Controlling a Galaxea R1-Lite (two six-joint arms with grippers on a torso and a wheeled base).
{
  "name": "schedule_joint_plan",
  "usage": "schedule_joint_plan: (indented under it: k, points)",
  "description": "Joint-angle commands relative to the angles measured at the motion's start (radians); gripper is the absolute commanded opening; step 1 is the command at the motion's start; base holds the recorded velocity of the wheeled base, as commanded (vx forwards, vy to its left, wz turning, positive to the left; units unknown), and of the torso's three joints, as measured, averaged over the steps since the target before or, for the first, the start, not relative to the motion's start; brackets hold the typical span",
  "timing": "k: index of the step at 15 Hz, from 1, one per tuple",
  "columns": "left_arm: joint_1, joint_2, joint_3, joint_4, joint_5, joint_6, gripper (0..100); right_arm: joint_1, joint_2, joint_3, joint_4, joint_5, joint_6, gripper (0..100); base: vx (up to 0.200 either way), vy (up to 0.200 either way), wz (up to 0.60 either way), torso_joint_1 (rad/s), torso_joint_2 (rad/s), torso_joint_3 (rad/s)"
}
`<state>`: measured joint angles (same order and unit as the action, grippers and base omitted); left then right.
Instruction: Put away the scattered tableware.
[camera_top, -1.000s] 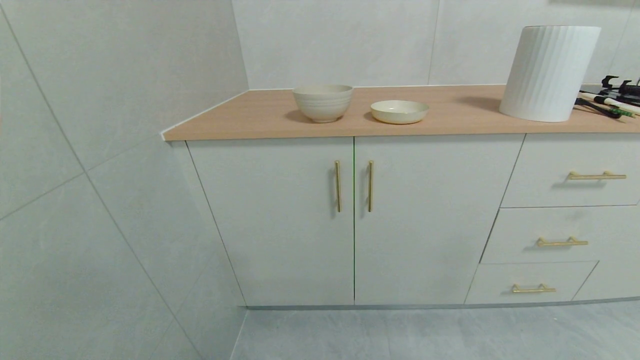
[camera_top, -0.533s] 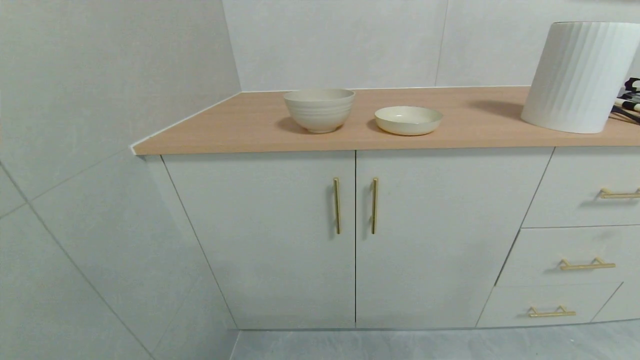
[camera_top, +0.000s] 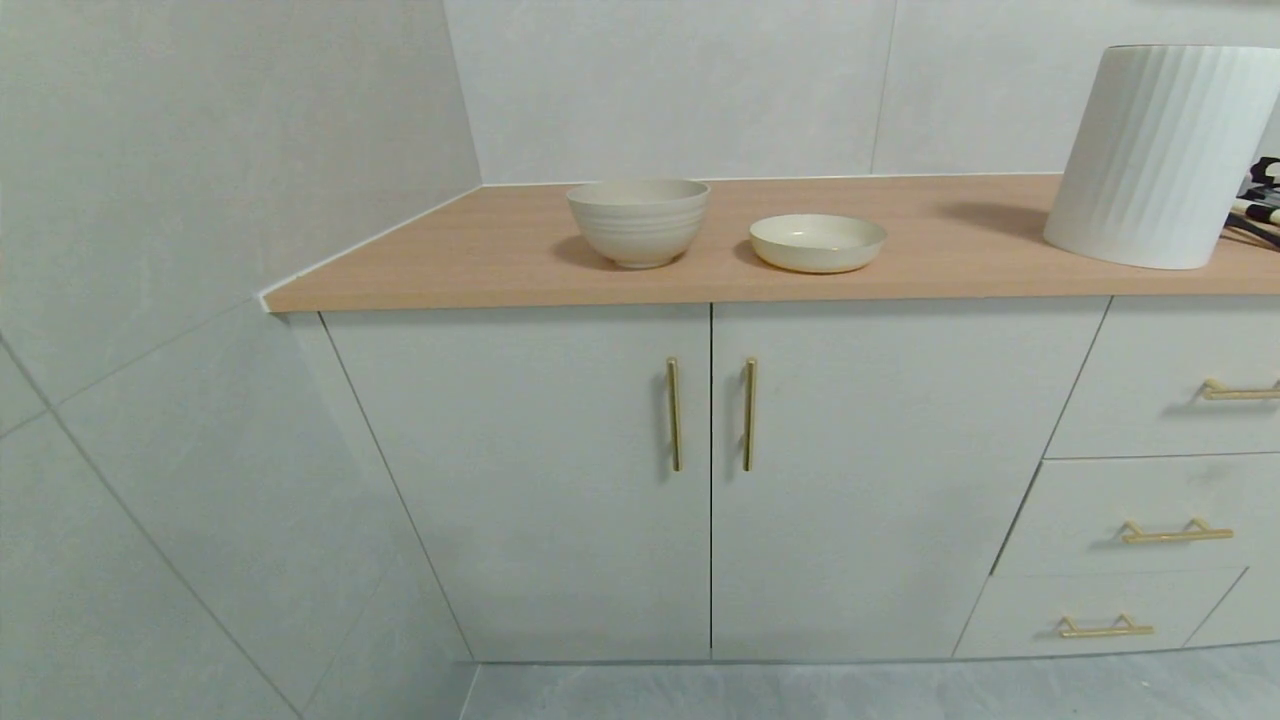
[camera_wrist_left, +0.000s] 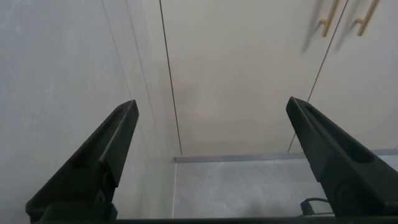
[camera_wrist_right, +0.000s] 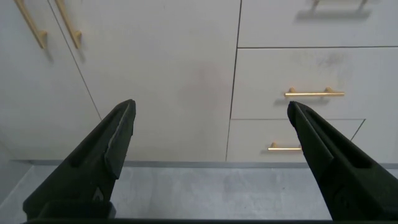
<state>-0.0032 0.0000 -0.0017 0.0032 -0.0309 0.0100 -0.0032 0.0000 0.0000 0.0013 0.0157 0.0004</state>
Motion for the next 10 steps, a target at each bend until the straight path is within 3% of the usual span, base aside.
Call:
schedule_joint_plan:
  k: [1,3,4,6,10]
  points:
    - [0.000,0.002,0.000,0.000,0.000,-0.001,100,0.000,0.000,0.000,0.000,0.001,-0.002,100,0.000,0.000,0.00,0.000,0.00,0.000]
    - [0.000,0.002,0.000,0.000,0.000,-0.001,100,0.000,0.000,-0.009,-0.004,0.007,-0.010,100,0.000,0.000,0.00,0.000,0.00,0.000]
    - [0.000,0.002,0.000,0.000,0.000,-0.001,100,0.006,0.020,-0.084,-0.010,0.038,0.009,100,0.000,0.000,0.00,0.000,0.00,0.000]
    - [0.000,0.002,0.000,0.000,0.000,0.001,100,0.046,0.150,-0.242,0.020,0.130,0.093,100,0.000,0.000,0.00,0.000,0.00,0.000]
    - [0.000,0.002,0.000,0.000,0.000,-0.001,100,0.088,0.505,-0.322,-0.001,0.336,0.055,100,0.000,0.000,0.00,0.000,0.00,0.000]
